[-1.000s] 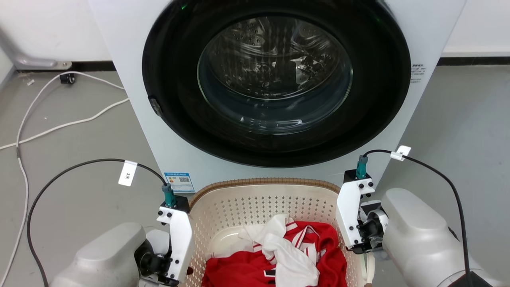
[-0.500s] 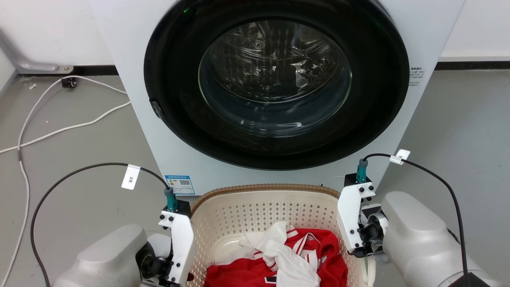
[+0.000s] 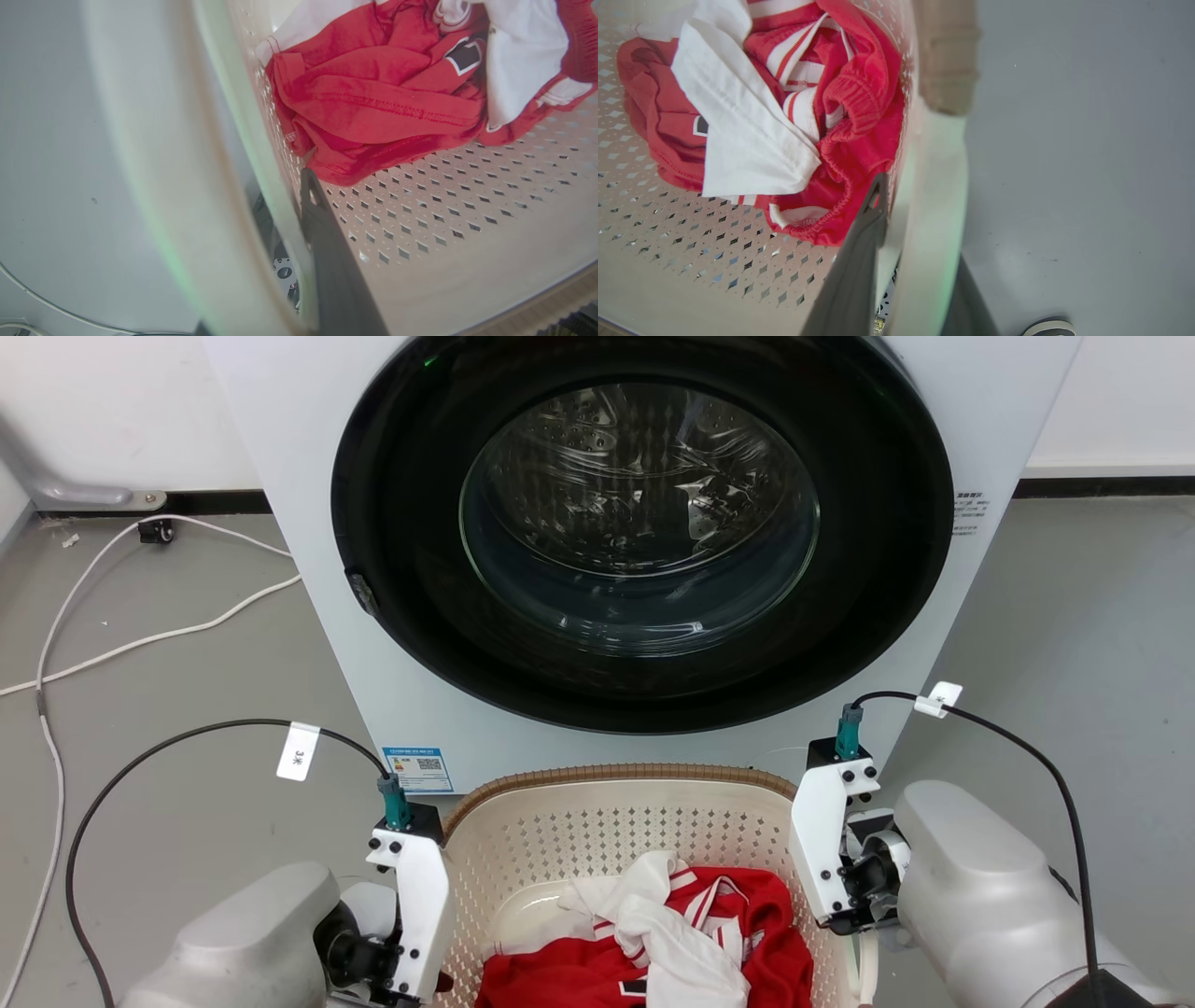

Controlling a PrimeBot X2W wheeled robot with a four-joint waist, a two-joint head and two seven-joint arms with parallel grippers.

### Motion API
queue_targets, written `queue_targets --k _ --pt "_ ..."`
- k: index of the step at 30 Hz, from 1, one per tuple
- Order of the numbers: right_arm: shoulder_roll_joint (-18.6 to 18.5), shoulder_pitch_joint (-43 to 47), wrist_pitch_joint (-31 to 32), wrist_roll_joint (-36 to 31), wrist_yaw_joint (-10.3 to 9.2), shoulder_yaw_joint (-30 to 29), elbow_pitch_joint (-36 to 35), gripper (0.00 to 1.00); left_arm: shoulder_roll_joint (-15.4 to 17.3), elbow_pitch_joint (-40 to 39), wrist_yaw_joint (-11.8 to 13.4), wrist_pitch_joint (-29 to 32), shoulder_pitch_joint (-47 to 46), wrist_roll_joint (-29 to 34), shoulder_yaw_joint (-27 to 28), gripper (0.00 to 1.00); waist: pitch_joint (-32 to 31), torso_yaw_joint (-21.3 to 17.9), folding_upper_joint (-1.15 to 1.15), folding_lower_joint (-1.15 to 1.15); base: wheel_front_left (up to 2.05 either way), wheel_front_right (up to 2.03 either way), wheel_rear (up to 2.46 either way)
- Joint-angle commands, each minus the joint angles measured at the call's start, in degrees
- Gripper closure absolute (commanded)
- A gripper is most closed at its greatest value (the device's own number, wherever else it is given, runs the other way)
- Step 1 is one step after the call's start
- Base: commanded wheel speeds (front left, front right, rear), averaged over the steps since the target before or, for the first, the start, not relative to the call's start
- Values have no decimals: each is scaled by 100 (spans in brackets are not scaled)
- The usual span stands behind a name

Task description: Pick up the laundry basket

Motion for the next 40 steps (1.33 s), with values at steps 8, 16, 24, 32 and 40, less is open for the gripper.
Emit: queue_targets --k 8,16,24,32,40 --pt "-104 -160 -23 44 0 58 26 100 89 102 -17 9 -46 1 -27 100 -4 20 0 0 0 0 0" --pt "-105 -182 -36 89 0 86 52 100 137 129 -17 29 -62 0 -34 100 -17 28 0 0 0 0 0" --pt "-108 -194 -54 143 0 128 63 100 121 159 -16 25 -78 0 -37 100 -29 28 0 0 0 0 0" --pt "-107 -209 -69 189 0 158 81 100 133 132 -16 69 -86 -3 -40 100 -28 47 0 0 0 0 0" --pt "-108 -215 -73 238 0 183 94 100 152 168 -16 79 -92 -7 -42 100 -32 52 0 0 0 0 0"
